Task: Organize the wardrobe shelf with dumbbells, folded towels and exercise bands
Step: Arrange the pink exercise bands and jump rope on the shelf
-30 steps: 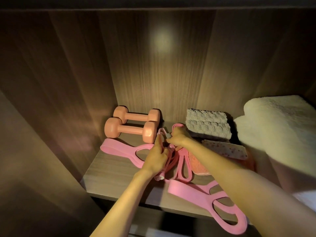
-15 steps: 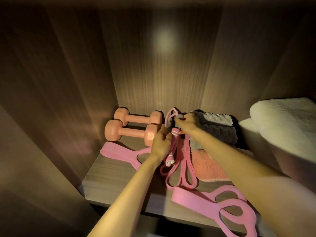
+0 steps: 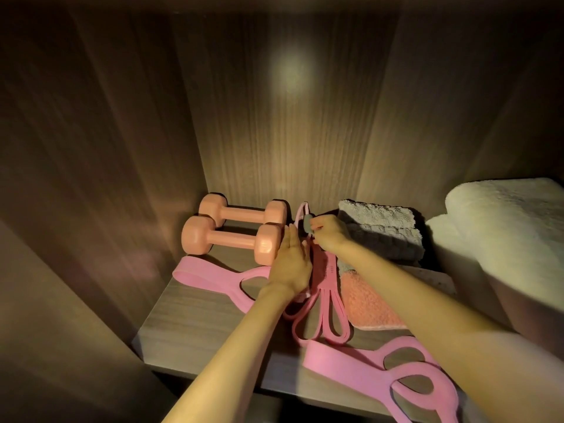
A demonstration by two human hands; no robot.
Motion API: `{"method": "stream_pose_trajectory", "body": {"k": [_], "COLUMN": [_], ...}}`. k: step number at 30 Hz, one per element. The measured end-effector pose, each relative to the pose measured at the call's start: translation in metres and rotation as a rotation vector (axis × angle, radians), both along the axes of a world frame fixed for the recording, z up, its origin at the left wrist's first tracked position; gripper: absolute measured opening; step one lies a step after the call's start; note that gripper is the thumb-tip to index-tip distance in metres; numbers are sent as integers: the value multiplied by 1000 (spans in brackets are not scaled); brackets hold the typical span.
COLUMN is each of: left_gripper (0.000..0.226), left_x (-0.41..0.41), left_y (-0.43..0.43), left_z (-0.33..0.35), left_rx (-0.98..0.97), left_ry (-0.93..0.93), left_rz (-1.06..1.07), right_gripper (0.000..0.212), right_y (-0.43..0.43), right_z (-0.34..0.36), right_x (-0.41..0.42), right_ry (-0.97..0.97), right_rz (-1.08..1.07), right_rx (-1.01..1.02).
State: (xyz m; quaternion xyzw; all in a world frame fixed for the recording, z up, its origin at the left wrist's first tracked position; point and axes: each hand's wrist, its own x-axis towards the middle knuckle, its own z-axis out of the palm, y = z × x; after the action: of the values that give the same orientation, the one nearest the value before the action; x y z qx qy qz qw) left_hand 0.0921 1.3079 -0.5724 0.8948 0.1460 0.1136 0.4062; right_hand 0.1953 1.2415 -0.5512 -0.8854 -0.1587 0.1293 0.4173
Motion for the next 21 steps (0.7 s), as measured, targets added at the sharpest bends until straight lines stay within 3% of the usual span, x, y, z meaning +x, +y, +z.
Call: {"method": "stream_pose_trajectory", "body": {"k": [7,13,21], "left_gripper": [74,41,41], "left_x": [-10,1,-5], "left_y": [4,13,13], "left_z": [3,3,4], "left_rx": [203,-34,-191], "left_ry": [130,170,126], "left_rz": [-35,-12,-37], "right_gripper": [45,55,64], "right_y": [-6,-14,-9], "right_z": [0,-8,-13], "right_x": [-10,-14,-13], "right_ry": [-37,-134,-265], "right_rz": [124,281,494], "right_rx": [36,-67,-349]}}
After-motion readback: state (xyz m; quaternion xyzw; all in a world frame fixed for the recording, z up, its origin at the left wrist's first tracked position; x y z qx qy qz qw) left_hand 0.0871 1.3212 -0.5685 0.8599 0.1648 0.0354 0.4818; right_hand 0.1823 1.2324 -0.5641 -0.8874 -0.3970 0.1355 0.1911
